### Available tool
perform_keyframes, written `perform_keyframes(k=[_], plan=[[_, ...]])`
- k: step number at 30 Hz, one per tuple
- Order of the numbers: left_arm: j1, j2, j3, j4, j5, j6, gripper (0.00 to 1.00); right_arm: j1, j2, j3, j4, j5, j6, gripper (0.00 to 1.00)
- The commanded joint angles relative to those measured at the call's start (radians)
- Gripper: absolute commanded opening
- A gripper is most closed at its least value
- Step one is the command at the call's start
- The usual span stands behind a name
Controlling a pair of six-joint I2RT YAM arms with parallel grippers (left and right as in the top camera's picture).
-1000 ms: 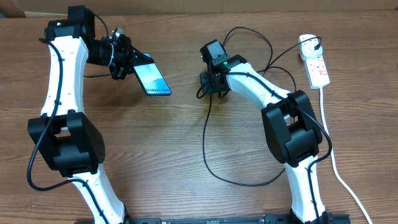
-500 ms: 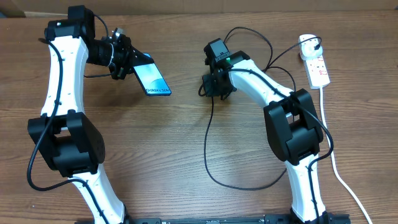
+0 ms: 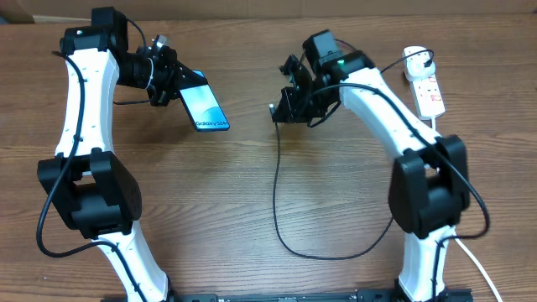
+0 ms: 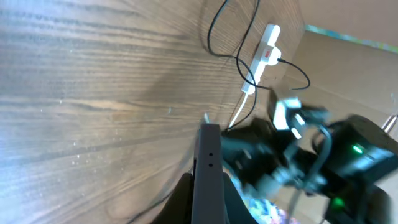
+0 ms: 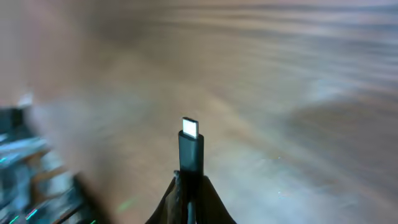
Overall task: Plug charger to phone and switch on socket
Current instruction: 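Close the right gripper on the USB-C plug and lift it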
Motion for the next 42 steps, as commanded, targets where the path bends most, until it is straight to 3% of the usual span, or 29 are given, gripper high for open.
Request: perform_keyframes(k=[1,10,14,23,33,42], plan=[[-0.007,-0.019,0.022,0.023,0.028,0.076,0.04,0.001,-0.038,0.005,-0.039,-0.23,-0.058,0.04],[-0.007,-0.019,0.022,0.145,0.153,0.147,0.04,0.001,-0.058,0.005,-0.258,-0.5,-0.261,0.04],[-0.007,-0.019,0.022,0.177,0.159,0.127,0.04,0.001,-0.058,0.003,-0.27,-0.428,-0.277,0.04],[-0.007,-0.019,0.022,0.177,0.159,0.119,0.04,0.013,-0.056,-0.099,-0.05,0.153,0.092,0.04],[-0.007,-0.019,0.022,0.169,0.159,0.117,0.04,0.02,-0.016,-0.246,0.17,0.214,0.22,0.04],[-0.007,-0.019,0.022,0.167,0.159,0.117,0.04,0.054,0.004,-0.246,0.297,0.299,0.24,0.38]])
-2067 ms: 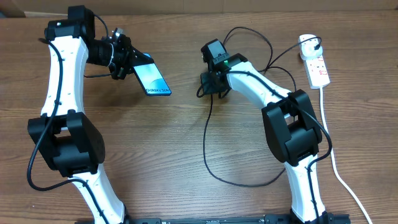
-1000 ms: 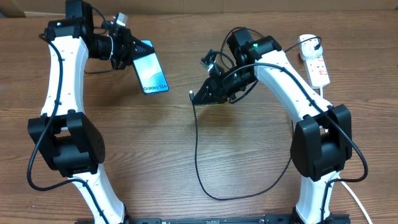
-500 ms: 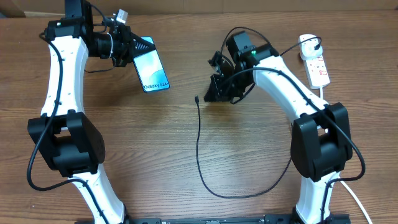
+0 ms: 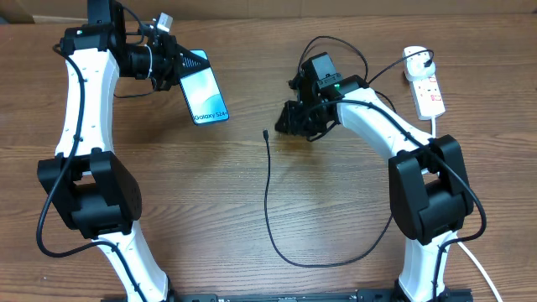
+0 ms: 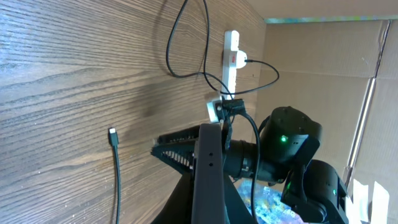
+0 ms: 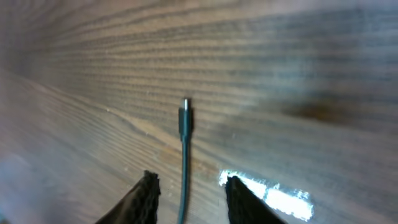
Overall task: Plug charger to phone and switch on socket
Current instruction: 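Close the right gripper on the USB-C plug and lift it, then carry the USB-C plug with the right gripper toward the phone's bottom port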
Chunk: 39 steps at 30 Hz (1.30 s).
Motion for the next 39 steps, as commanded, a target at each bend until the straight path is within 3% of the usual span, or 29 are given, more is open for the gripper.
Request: perform_keyframes(k=[1,7,21,32,35,39], plan=[[-0.007,-0.019,0.022,-0.004,0.049,0.0,0.04,0.045,0.029,-0.003,0.018,0.092,0.012,0.39],[-0.007,-0.019,0.022,-0.009,0.049,0.0,0.04,0.124,0.071,-0.003,0.047,0.232,0.013,0.39],[-0.007,-0.019,0.022,-0.025,0.048,0.0,0.04,0.151,0.158,-0.003,0.106,0.249,0.008,0.39],[-0.007,-0.019,0.022,-0.034,0.049,0.0,0.04,0.177,0.198,-0.003,0.109,0.324,0.01,0.45],[-0.007,-0.019,0.022,-0.041,0.048,0.0,0.04,0.177,0.203,-0.003,0.106,0.335,0.016,0.42],[-0.006,-0.019,0.022,-0.046,0.049,0.0,0.04,0.176,0.206,-0.003,0.095,0.365,0.037,0.29]])
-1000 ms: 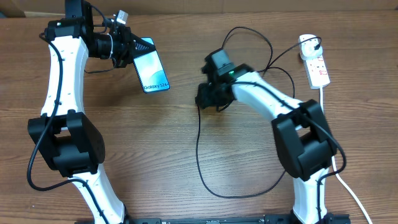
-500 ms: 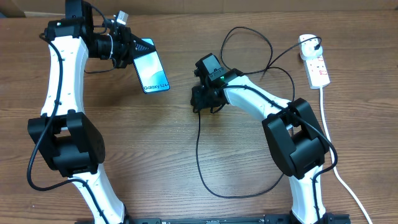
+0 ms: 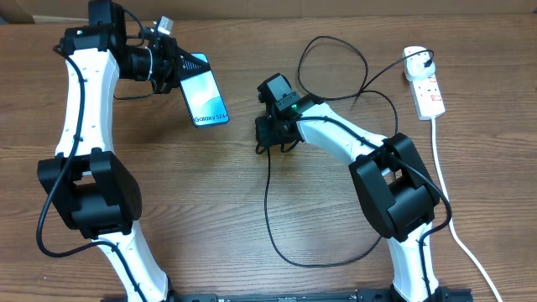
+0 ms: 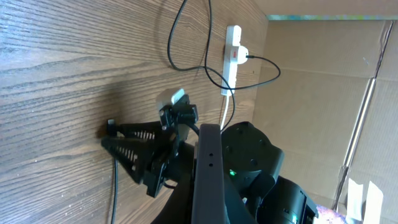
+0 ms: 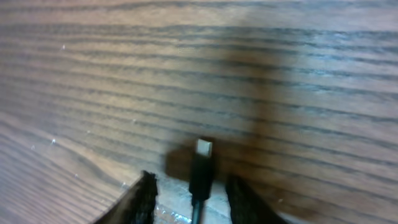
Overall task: Plug charger to phone and switch on socket
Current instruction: 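Carry the USB-C plug with the right gripper toward the phone's bottom port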
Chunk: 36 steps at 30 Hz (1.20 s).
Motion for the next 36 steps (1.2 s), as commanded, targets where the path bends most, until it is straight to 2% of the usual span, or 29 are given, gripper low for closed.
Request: perform_keyframes(k=[1,6,10,16,25,32,36], plan=[[-0.006,-0.019,0.022,-0.007,0.049,0.0,0.04,0.002,0.09,-0.027,-0.021,0.075,0.026,0.25],[-0.006,-0.019,0.022,-0.012,0.049,0.0,0.04,0.009,0.09,-0.023,-0.041,0.095,0.026,0.04],[-0.006,-0.019,0.022,-0.021,0.049,0.0,0.04,0.008,0.09,0.017,-0.108,0.081,0.056,0.04],[-0.006,-0.019,0.022,-0.024,0.049,0.0,0.04,-0.05,0.052,0.064,-0.195,-0.076,0.043,0.04],[-0.006,-0.019,0.022,-0.023,0.057,0.0,0.04,-0.117,-0.137,0.064,-0.228,-0.666,-0.196,0.04],[-0.006,-0.019,0.022,-0.023,0.057,0.0,0.04,-0.117,-0.243,0.064,-0.319,-0.76,-0.249,0.04],[-0.006,-0.019,0.022,-0.018,0.059,0.008,0.04,-0.117,-0.285,0.064,-0.385,-0.868,-0.33,0.04]])
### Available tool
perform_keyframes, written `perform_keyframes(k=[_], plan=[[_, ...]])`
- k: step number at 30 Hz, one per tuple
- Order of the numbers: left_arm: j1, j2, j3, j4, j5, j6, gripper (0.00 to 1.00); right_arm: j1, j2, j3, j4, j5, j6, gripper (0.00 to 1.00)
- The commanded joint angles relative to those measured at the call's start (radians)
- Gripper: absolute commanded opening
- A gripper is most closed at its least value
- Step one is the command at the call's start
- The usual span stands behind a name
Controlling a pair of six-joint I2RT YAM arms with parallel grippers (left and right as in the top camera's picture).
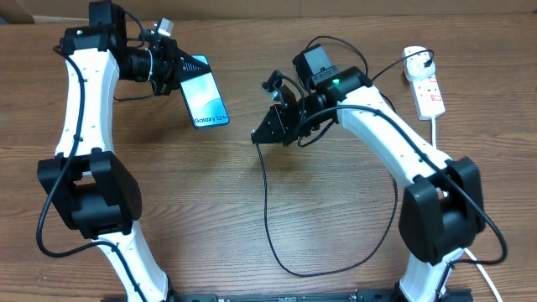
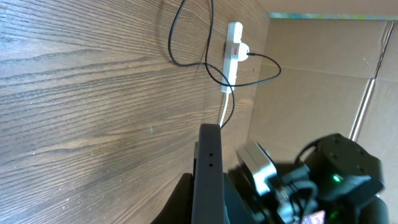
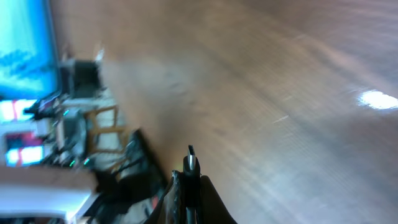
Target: Plug charger to phone and switch on socket
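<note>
My left gripper (image 1: 174,74) is shut on a phone (image 1: 206,102) with a lit blue screen, held tilted above the table at the upper left. In the left wrist view the phone (image 2: 209,168) shows edge-on between the fingers. My right gripper (image 1: 260,137) is shut on the black charger plug (image 3: 189,165), lifted off the table and pointing left, a little right of and below the phone. The black cable (image 1: 268,210) trails down in a loop. A white socket strip (image 1: 427,88) lies at the far right with a plug in it.
The cable loops over the wood table (image 1: 201,210) in front of the right arm. More cable arcs behind the right arm toward the socket strip. A white lead (image 1: 440,159) runs from the strip toward the front right. Cardboard (image 2: 311,68) stands behind the table.
My right gripper was low on the table with open fingers around the plug. Now it is shut on the plug and raised, pointing it left toward the phone. The left arm has not moved.
First my right gripper held the plug in the air near the phone. Then the plug lay on the table with the gripper open behind it. Then the gripper stood low over the plug. Now it holds the plug lifted again; the left kept the phone throughout.
</note>
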Motion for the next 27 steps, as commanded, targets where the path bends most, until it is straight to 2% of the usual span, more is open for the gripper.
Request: perform_keyframes(k=[1,5,9,12,16,19,23,27], plan=[[-0.006,-0.019,0.022,0.01,0.073,0.019,0.04,0.0,-0.048,0.001,-0.04,-0.157,-0.102,0.04],[-0.007,-0.019,0.022,0.057,0.198,0.077,0.04,0.001,-0.058,0.0,-0.079,-0.314,-0.169,0.04],[-0.007,-0.019,0.022,0.097,0.239,0.076,0.04,0.001,-0.058,0.0,-0.106,-0.468,-0.235,0.04],[-0.007,-0.019,0.022,0.114,0.266,0.076,0.04,0.001,-0.058,0.0,-0.104,-0.515,-0.239,0.04],[-0.007,-0.019,0.022,0.168,0.374,0.074,0.04,0.008,-0.058,0.0,-0.076,-0.54,-0.237,0.04],[-0.008,-0.019,0.022,0.203,0.442,0.063,0.04,0.023,-0.058,0.0,-0.02,-0.539,-0.183,0.04],[-0.008,-0.019,0.022,0.211,0.446,0.059,0.04,0.044,-0.058,0.0,0.106,-0.536,-0.063,0.04],[-0.008,-0.019,0.022,0.216,0.445,0.006,0.04,0.057,-0.058,0.0,0.193,-0.453,0.075,0.04]])
